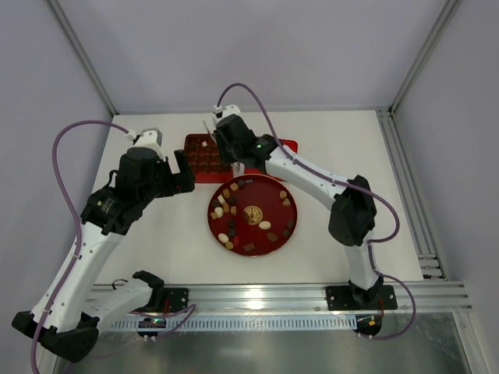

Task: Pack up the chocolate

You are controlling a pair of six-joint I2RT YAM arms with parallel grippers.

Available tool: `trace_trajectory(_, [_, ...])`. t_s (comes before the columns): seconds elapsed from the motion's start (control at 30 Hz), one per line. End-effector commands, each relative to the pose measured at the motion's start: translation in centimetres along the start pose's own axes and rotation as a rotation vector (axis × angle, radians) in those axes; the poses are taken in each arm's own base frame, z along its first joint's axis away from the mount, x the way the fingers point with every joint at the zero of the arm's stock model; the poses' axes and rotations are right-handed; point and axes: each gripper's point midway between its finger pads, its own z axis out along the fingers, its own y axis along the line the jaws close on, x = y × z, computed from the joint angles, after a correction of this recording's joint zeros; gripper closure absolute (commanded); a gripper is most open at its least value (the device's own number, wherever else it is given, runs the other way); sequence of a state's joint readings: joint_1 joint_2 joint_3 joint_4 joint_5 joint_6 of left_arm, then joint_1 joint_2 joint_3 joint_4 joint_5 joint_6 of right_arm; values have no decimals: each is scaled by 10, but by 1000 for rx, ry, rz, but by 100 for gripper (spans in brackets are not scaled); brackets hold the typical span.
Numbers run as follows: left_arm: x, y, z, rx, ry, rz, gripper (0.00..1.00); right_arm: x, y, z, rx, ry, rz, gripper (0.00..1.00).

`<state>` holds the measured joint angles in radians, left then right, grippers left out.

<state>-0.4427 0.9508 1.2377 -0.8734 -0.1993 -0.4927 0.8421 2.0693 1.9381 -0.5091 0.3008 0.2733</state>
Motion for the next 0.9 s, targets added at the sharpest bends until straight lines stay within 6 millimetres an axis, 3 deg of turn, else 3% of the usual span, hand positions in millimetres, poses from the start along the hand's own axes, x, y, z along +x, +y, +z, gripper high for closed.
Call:
trace_trajectory(0.0, [-9,0,-1,-4,-34,-1,0,-42,-14,-65,5,-114,89,60])
trace_trajectory(0.13, [-6,1,1,-8,-31,-5,0,-7,-27,-100,8,-36,112,60])
trace_trajectory(0.17, [-6,1,2,-8,-32,-7,0,16,-31,-104,21,11,97,60])
trace_trajectory(0.2, [-6,1,2,-6,-35,-8,0,16,-33,-122,15,5,118,60])
trace_trajectory(0.27, [-3,2,5,-9,-28,-11,0,55,-41,-136,37,105,91,60])
trace_trajectory(0.3, [-1,1,7,-9,-23,-10,0,63,-47,-156,37,128,96,60])
trace_trajectory(0.4, [2,0,11,-6,-15,-15,0,108,-51,-190,22,233,110,60])
trace_trajectory(0.5, [6,-1,15,-2,-5,-21,0,137,-48,-220,-15,314,110,60])
trace_trajectory(0.7, [9,-2,22,-3,6,-23,0,181,-48,-265,-67,424,111,60])
trace_trajectory(0.87, [11,-2,24,-1,16,-23,0,198,-54,-280,-56,483,87,60])
